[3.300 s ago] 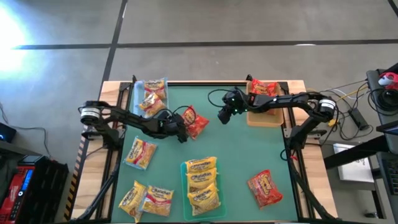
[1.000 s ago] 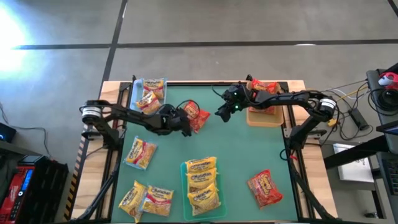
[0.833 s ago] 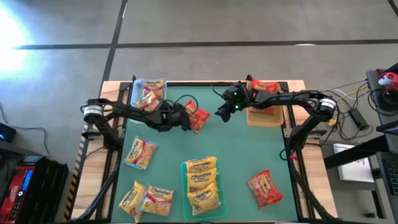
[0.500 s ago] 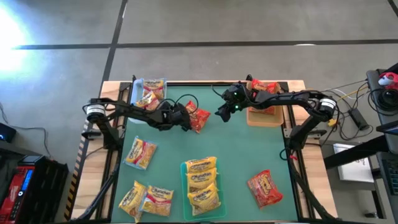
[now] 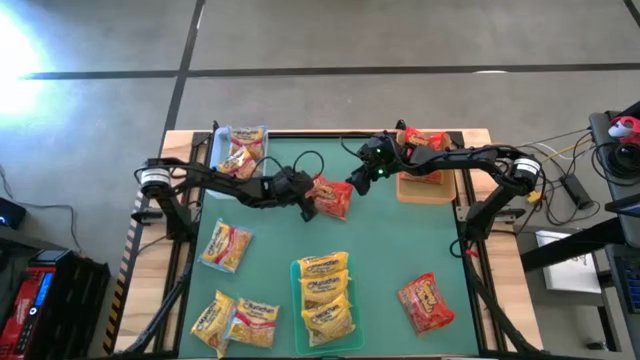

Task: Sort Maruchan noodles
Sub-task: Put the top red noodle pack into the orange bin

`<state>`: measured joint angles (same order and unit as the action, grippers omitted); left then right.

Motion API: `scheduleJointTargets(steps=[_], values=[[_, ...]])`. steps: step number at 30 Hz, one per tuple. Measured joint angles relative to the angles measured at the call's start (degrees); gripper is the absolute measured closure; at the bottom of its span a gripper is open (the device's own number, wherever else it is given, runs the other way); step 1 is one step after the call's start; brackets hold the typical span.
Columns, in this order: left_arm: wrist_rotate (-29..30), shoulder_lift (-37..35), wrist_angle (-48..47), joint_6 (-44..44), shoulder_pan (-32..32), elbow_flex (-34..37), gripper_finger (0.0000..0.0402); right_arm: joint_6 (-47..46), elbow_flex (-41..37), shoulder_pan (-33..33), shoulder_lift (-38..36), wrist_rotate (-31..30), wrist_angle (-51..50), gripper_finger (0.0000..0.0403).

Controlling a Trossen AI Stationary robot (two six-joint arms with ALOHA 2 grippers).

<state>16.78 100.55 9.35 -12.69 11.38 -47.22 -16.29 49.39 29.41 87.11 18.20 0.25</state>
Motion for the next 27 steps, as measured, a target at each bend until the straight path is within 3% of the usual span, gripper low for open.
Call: scheduleJointTargets(steps=[3,7,10,19,27], values=[[-1.0,-0.4,0.1,-0.1,-0.1,0.0,0.0206,0.0,0.0,0.2,0.0,-0.2,-1.2,0.0211],[-9.3,-0.5,0.1,-2.7,-1.6,0.0,0.0206,0.6,0.0,0.8,0.0,-0.2,-1.4,0.0205],[-10.4,0.5,-0.1,-4.7,-3.3,0.0,0.0206,0.6,0.0,1.4,0.0,0.0,-1.3,0.0196],[-6.3,1.9,-1.0,-7.0,-4.4,0.0,0.0206,0.5,0.0,1.2,0.8,0.0,0.1,0.0146],[-0.6,1.8,-4.9,-8.3,-4.3,0.0,0.0206,0.4,0.0,1.3,4.7,0.8,6.9,0.0133]])
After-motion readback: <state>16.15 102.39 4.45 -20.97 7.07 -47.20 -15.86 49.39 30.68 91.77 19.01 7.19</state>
